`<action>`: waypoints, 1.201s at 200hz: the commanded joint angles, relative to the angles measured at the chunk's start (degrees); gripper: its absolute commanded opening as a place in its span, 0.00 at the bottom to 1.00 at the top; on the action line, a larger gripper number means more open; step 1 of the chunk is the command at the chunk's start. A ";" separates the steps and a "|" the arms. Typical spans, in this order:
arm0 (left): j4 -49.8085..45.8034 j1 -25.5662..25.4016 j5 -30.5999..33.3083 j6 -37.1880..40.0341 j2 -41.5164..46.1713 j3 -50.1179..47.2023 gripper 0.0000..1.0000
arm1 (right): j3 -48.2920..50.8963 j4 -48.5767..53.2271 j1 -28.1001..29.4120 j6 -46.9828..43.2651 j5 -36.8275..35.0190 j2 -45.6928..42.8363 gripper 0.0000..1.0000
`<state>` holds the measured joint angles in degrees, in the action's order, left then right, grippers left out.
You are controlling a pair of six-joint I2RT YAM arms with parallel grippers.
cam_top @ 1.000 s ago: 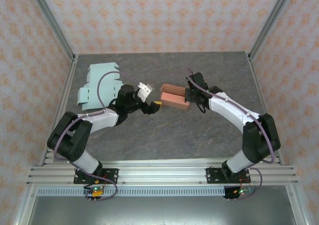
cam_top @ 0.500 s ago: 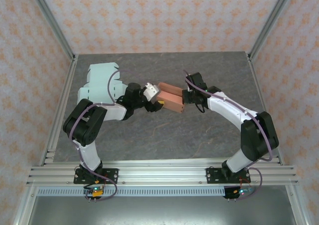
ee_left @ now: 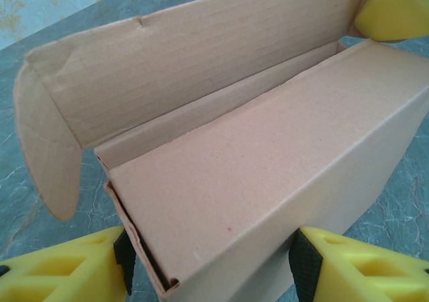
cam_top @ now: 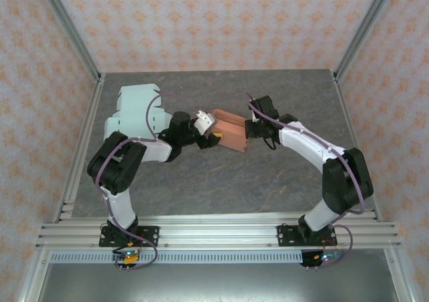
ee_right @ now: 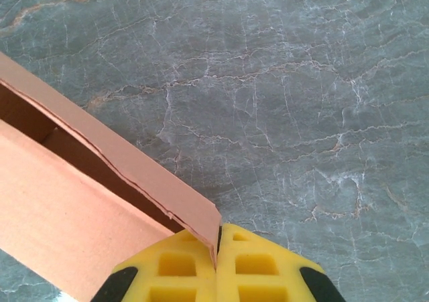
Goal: Fold the paper box
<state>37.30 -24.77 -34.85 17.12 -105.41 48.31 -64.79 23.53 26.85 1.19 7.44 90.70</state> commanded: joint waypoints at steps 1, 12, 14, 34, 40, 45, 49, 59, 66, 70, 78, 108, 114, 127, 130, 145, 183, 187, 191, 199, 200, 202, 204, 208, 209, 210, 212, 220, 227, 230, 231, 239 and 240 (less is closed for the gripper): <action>5.44 -2.55 -0.62 -1.27 0.49 -0.44 0.65 | 0.20 -1.29 1.25 -4.71 7.28 -2.12 0.04; 5.23 -2.51 1.12 -1.96 1.22 -1.02 0.66 | 0.79 -1.24 1.20 -7.05 8.67 -3.14 0.04; 5.24 -2.55 1.48 -2.17 1.29 -1.16 0.67 | 0.92 -1.21 1.19 -7.42 8.89 -3.26 0.04; 5.59 -2.41 2.88 -3.36 2.02 -1.94 0.69 | 1.80 -0.73 1.19 -11.62 10.49 -4.43 0.04; 5.49 -2.46 3.31 -3.50 2.07 -2.00 0.69 | 2.12 -0.76 1.19 -12.87 10.68 -4.80 0.04; 5.33 -2.33 3.86 -3.58 2.13 -1.97 0.69 | 2.47 -0.76 1.23 -13.76 10.89 -5.10 0.04; 5.25 -2.32 4.31 -3.74 2.09 -1.92 0.70 | 2.68 -0.77 1.19 -14.59 11.13 -5.39 0.04; 5.09 -1.98 5.08 -4.02 2.30 -1.95 0.70 | 3.22 -0.69 1.19 -16.94 12.30 -6.02 0.04; 5.33 -1.77 5.59 -4.44 2.39 -2.12 0.70 | 3.58 -0.35 1.20 -19.41 13.51 -6.46 0.04; 5.61 -1.57 5.78 -4.68 2.48 -2.22 0.71 | 3.86 -0.33 1.19 -20.48 14.11 -6.65 0.04; 6.17 -1.21 5.93 -5.20 2.66 -2.43 0.71 | 4.45 -0.37 1.11 -22.23 14.81 -7.08 0.04; 5.53 -0.80 4.61 -4.58 3.02 -1.73 0.72 | 3.91 2.65 0.23 -26.97 19.67 -6.64 0.04; 5.43 -0.78 4.24 -4.45 2.88 -1.44 0.72 | 3.46 3.76 0.07 -27.88 20.09 -6.23 0.04; 5.43 -0.80 3.28 -4.61 2.51 -1.06 0.72 | 2.39 5.71 -0.20 -28.99 20.23 -5.44 0.05; 5.40 -0.80 3.04 -4.65 2.42 -1.03 0.72 | 2.13 6.08 -0.23 -29.06 20.24 -5.34 0.05; 5.11 -0.80 2.35 -4.99 2.06 -0.70 0.72 | 1.66 6.32 -0.94 -27.94 21.03 -5.24 0.16; 4.07 -0.79 2.17 -4.67 2.11 -0.77 0.72 | 1.63 5.19 -2.68 -25.19 25.51 -6.46 0.50; 3.90 -0.76 2.11 -4.59 2.05 -0.63 0.72 | 1.45 5.33 -2.69 -25.10 25.74 -6.46 0.52; 3.76 -0.79 2.07 -4.72 2.05 -0.51 0.72 | 1.24 5.41 -2.73 -24.87 25.70 -6.40 0.54; 3.70 -0.76 1.94 -4.69 1.89 -0.40 0.72 | 0.36 6.16 -2.74 -24.66 26.21 -5.88 0.56; 3.68 -0.74 1.91 -4.71 1.88 -0.36 0.72 | 0.24 6.35 -2.71 -24.66 26.26 -5.79 0.57; 3.66 -0.78 1.90 -4.79 1.87 -0.38 0.72 | 0.01 6.57 -2.71 -24.55 26.30 -5.57 0.57; 3.70 -0.80 1.85 -4.86 1.83 -0.41 0.72 | -0.29 6.72 -2.75 -24.41 26.30 -5.45 0.58; 3.75 -0.76 1.80 -4.90 1.78 -0.28 0.72 | -0.83 7.06 -2.77 -23.86 26.26 -4.98 0.60; 3.75 -0.78 1.76 -4.91 1.74 -0.30 0.72 | -1.02 7.15 -2.77 -23.78 26.29 -4.82 0.61; 3.70 -0.79 1.78 -4.91 1.72 -0.27 0.72 | -1.20 7.23 -2.77 -23.69 26.34 -4.69 0.61; 3.63 -0.75 1.80 -4.95 1.70 -0.25 0.72 | -1.56 7.47 -2.73 -23.56 26.49 -4.40 0.62; 3.61 -0.78 1.63 -5.03 1.61 -0.25 0.72 | -3.14 8.56 -2.73 -23.02 26.89 -3.04 0.69; 3.53 -0.80 1.48 -5.14 1.45 -0.24 0.72 | -4.42 9.46 -2.73 -22.62 26.62 -1.77 0.76; 3.49 -0.80 1.46 -5.19 1.42 -0.17 0.72 | -4.81 9.92 -2.73 -22.68 26.61 -1.25 0.78; 3.53 -0.80 1.45 -5.22 1.38 -0.16 0.72 | -5.03 10.03 -2.71 -22.70 26.59 -1.10 0.78; 3.50 -0.83 1.46 -5.34 1.36 -0.13 0.72 | -6.03 10.35 -2.63 -22.74 25.88 0.07 0.78; 3.53 -0.86 1.45 -5.35 1.35 -0.14 0.72 | -6.12 10.37 -2.65 -22.73 25.83 0.26 0.78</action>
<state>39.72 -25.41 -32.16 12.84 -105.38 46.78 -66.78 30.85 24.21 -22.48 32.40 87.42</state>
